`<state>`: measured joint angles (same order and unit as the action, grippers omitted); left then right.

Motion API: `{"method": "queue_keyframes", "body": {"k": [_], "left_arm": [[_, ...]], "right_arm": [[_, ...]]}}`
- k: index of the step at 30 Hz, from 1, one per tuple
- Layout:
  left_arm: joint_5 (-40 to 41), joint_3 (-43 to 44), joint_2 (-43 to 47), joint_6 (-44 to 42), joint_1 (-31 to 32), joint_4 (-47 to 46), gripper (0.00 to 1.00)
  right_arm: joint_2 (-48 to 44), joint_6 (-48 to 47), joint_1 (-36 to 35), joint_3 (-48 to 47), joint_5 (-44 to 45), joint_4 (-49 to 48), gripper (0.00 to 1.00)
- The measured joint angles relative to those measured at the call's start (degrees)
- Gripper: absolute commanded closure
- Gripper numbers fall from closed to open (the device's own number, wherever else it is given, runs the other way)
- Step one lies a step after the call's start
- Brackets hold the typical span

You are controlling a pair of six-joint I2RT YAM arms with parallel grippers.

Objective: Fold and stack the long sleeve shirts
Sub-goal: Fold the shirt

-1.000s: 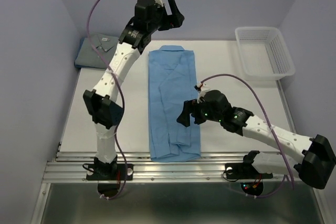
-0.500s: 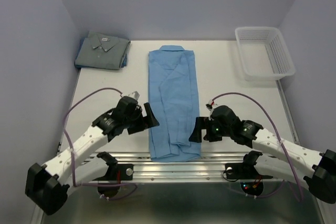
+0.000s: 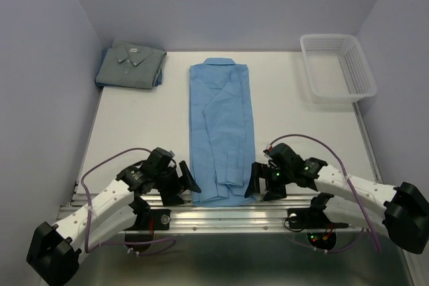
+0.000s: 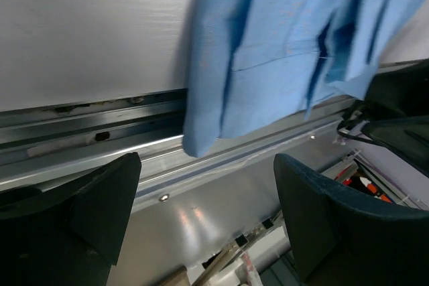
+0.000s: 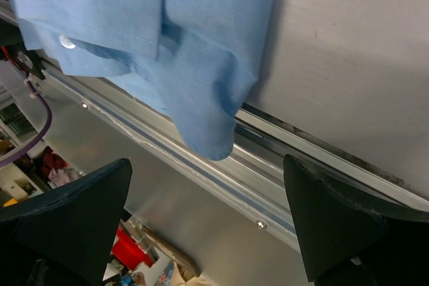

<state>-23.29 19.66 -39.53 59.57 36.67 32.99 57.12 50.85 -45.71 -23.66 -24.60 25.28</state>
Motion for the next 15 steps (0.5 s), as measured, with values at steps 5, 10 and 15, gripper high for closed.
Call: {"method": "queue_keyframes", "body": {"k": [5,10,15], "left_arm": [[-0.3,-1.1,-7.5,-0.5,0.0,-0.8,0.19],[-1.7,-1.7,-10.5,-1.0,0.1,-5.7,0.34],[-3.0,-3.2,-12.4,-0.9,0.1,-11.4,0.52]], "right_arm": [[2.7,1.6,0.0,1.3,-1.7,-1.7,0.00],[7.9,1.4,0.0,1.7,-2.6,-4.4,0.02],[11.4,0.6,0.1,0.6,-3.5,-6.0,0.06]]}}
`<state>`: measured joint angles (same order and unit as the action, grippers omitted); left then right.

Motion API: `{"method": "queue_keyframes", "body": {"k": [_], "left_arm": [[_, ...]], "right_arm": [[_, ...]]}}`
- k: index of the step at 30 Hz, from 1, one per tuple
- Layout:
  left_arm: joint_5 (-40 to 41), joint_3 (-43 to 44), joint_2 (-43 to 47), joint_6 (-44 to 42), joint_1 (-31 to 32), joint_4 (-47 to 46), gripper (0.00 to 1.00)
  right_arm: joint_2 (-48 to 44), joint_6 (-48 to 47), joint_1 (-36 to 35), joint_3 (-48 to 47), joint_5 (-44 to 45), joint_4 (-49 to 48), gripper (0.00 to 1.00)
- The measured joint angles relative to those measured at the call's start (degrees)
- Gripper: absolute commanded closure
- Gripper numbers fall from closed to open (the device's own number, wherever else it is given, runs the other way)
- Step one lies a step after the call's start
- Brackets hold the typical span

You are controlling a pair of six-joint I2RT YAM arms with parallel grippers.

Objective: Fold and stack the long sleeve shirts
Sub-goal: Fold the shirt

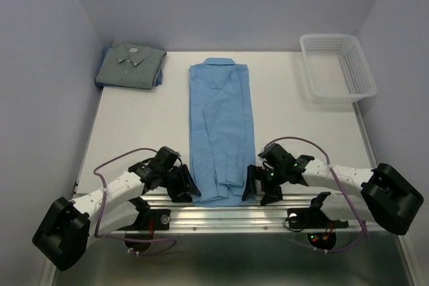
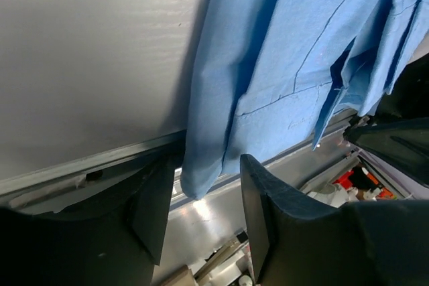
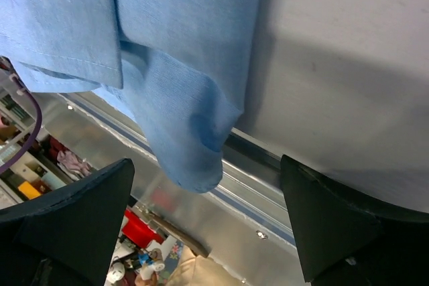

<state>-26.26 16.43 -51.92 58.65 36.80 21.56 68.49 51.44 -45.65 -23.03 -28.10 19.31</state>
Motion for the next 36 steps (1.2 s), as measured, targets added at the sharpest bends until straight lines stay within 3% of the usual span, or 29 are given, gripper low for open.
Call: {"method": "queue_keyframes", "body": {"k": [1,2,3,5,9,10,13,26,36], "left_arm": [[-0.2,0.0,-0.9,-0.1,0.0,-0.9,0.56],[-0.2,0.0,-1.6,-0.1,0.0,-1.9,0.63],[-0.3,0.0,-2.4,-0.3,0.0,-2.8,0.82],[-0.6,0.0,-3.3,-0.6,0.0,-3.8,1.00],[-1.0,0.1,-4.7,-1.7,0.2,-5.0,1.00],[-1.0,0.2,-4.7,-1.9,0.2,-5.1,1.00],[-1.7,1.4,-5.0,-2.5,0.2,-5.0,1.00],[-3.6,15.7,-6.3,-5.9,-0.9,-2.1,1.00],[-1.1,29.1,-16.3,-14.4,-13.3,-2.5,1.00]], "right_arm": [[0.4,-0.3,0.0,-0.2,0.0,-0.1,0.08],[1.0,-0.7,0.0,-0.7,0.0,-0.2,0.17],[1.7,-1.2,0.0,-1.1,0.0,-0.1,0.22],[2.7,-2.5,-0.1,-2.1,0.0,-0.4,0.42],[3.3,-4.5,0.1,-4.3,0.6,-0.9,0.64],[3.3,-5.0,0.2,-4.7,0.6,-1.1,0.76],[3.3,-5.7,0.3,-5.3,0.6,-1.8,0.98],[0.3,-9.3,3.0,-13.2,4.5,2.3,0.99],[8.4,-15.2,11.9,-30.1,12.1,2.2,0.99]]}}
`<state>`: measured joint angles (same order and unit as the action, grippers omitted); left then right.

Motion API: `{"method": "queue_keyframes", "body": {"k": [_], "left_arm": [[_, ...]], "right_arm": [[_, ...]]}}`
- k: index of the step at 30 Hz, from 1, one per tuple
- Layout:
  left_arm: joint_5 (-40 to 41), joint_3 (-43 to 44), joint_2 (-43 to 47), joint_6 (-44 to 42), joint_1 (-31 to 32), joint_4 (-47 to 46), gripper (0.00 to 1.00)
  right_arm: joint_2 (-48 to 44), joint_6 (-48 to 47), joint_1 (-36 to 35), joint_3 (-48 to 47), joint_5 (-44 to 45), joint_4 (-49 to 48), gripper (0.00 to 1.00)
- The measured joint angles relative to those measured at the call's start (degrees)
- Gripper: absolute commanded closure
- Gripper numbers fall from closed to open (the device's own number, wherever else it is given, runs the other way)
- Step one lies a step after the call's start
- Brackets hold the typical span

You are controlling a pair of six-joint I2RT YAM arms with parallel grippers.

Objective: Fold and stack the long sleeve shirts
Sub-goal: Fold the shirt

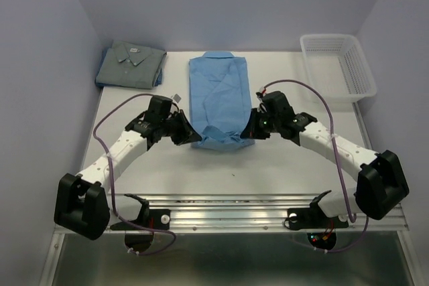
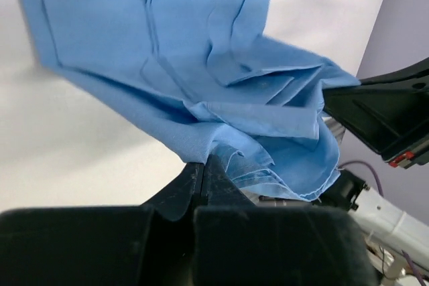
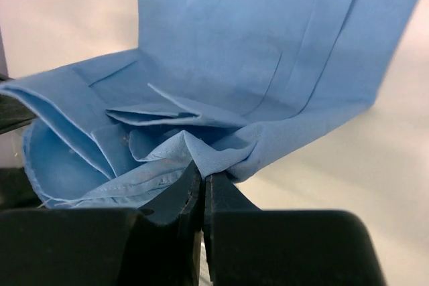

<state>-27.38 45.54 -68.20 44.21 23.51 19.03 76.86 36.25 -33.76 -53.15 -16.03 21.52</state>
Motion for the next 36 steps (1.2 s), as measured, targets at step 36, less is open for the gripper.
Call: {"method": "queue_keyframes", "body": {"k": [36], "left_arm": [[5.9,42.4,-46.7,-9.4,-9.9,-0.4,0.93]], "right_arm": [[44.0,-10.6,11.3,-38.1,6.4,-6.3,0.85]]}}
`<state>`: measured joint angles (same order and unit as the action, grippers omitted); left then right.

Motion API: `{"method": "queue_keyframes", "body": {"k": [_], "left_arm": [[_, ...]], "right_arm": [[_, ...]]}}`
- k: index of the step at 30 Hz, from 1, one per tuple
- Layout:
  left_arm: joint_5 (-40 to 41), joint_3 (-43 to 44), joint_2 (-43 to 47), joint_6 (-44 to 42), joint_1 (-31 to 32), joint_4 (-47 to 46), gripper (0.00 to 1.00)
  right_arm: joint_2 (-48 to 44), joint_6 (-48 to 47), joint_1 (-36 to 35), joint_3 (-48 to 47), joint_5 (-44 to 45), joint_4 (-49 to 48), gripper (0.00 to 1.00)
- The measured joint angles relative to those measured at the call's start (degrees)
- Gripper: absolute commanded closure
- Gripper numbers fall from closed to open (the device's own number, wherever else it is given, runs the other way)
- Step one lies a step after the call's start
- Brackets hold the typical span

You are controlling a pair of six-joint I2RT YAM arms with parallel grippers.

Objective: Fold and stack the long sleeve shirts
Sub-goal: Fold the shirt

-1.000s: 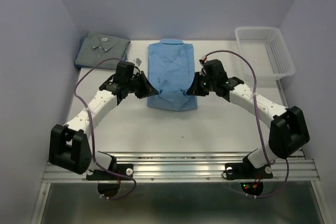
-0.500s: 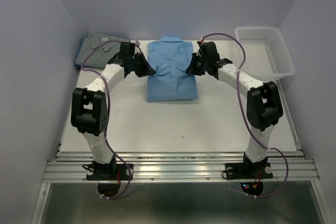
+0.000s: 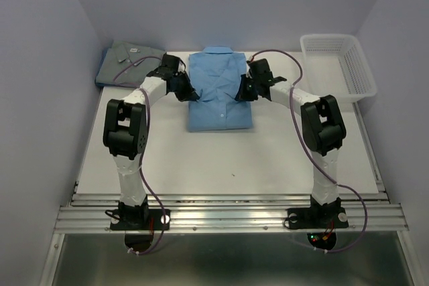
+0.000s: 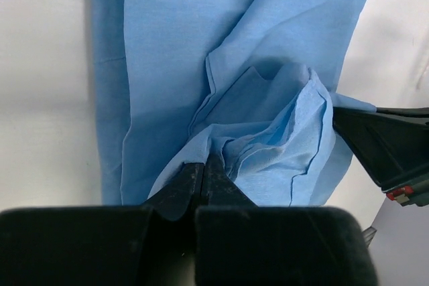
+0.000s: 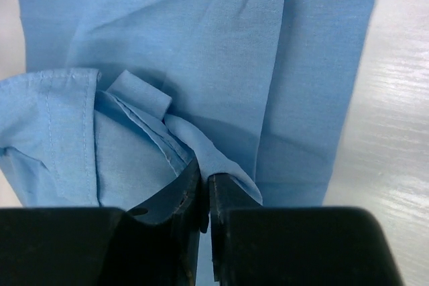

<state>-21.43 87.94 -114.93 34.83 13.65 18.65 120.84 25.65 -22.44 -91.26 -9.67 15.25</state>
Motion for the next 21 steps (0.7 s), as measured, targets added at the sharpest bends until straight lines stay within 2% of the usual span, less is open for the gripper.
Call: {"method": "queue_keyframes", "body": {"k": [1,2,3,4,5,6,7,8,9,10,11,12,16,21], "left_arm": [[0.0,0.7,-0.6,-0.1,0.0,0.1,0.82],[0.0,1.2,-1.2,-0.1,0.0,0.2,0.76],[0.3,1.6,-1.6,-0.1,0.0,0.3,0.39],[1.0,1.9,-1.9,-0.4,0.0,0.8,0.24],[1.2,2.0,-2.0,-0.4,0.0,1.1,0.16],[1.9,2.1,-2.1,-0.5,0.0,1.9,0.01],[2.3,2.2,-2.1,-0.7,0.0,2.4,0.01],[2.6,2.2,-2.1,-0.5,-0.1,2.6,0.01],[2.9,2.3,-2.1,-0.8,-0.2,2.8,0.01],[3.0,2.4,-2.1,-0.9,-0.3,3.1,0.01],[3.3,2.5,-2.1,-0.9,-0.3,3.4,0.01],[3.8,2.7,-1.9,-1.0,-0.2,3.8,0.01],[5.4,2.8,0.3,-0.9,0.1,4.5,0.01],[7.7,2.2,7.7,-0.5,1.9,4.7,0.01]], "right_arm": [[0.3,-0.3,0.0,-0.1,0.0,0.0,0.85],[0.5,-0.4,0.0,-0.2,0.1,0.0,0.78],[0.6,-0.5,0.0,-0.2,0.1,-0.2,0.71],[0.6,-0.7,0.0,-0.2,0.1,-0.2,0.59],[0.6,-0.8,0.0,-0.2,0.2,-0.3,0.45],[0.6,-0.9,0.0,-0.2,0.2,-0.3,0.41],[0.6,-1.5,0.0,-0.3,0.2,-0.3,0.36],[0.6,-1.7,0.0,-0.6,0.0,-0.2,0.27],[0.6,-2.3,0.0,-1.0,-0.5,0.0,0.24],[0.6,-2.6,0.1,-1.5,-0.9,0.1,0.13],[0.6,-3.2,0.2,-1.9,-1.5,0.1,0.13],[0.3,-3.8,0.3,-2.1,-2.5,0.1,0.00],[-2.7,-5.4,0.3,-1.6,-5.2,0.8,0.00],[-12.9,-5.6,0.3,4.6,-8.8,-0.1,0.00]]}}
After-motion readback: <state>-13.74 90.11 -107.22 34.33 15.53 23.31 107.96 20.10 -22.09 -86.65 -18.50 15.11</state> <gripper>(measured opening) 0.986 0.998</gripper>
